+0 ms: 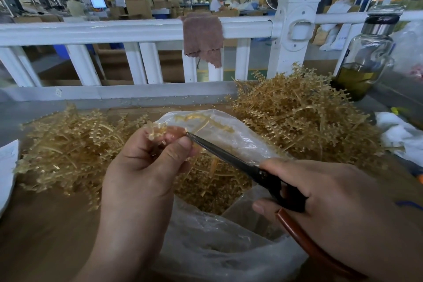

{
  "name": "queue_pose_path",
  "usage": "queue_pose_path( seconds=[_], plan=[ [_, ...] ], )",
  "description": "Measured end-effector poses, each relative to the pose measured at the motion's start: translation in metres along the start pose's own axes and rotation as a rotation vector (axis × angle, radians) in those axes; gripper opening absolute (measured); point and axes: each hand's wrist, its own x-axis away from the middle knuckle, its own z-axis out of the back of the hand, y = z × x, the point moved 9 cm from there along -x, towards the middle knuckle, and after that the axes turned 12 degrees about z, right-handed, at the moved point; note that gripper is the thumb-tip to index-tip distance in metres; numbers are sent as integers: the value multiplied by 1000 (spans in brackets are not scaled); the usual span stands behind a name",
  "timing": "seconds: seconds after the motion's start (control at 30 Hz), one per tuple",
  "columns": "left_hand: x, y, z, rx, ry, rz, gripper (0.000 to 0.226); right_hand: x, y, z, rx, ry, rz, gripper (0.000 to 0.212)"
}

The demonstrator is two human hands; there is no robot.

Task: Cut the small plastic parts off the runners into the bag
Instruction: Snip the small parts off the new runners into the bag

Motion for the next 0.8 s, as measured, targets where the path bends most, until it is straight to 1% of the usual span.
queue_pose_path(
  seconds=[0.07, 0.17, 0.27, 0.37, 0.47, 0.6, 0.8],
  plan=[
    [0, 2, 2, -54, 14, -30, 3, 0, -1, 3, 6, 44, 3, 44],
    [3, 7, 3, -138, 55, -91, 17, 0, -1, 3, 7, 52, -8, 42],
    [5, 10, 4, -180, 76, -132, 22, 1, -1, 3, -6, 50, 8, 41],
    [5, 10, 3, -206, 73, -139, 19, 0, -2, 1, -8, 46, 9, 45],
    [5, 8, 2, -211, 68, -141, 20, 0, -4, 4, 4, 81, 26, 41],
    [4, 6, 4, -233, 71, -143, 24, 0, -3, 2, -10, 88, 48, 41],
    [6, 6, 4, -255, 79, -141, 20, 1, -4, 5, -21, 114, 102, 36]
  ],
)
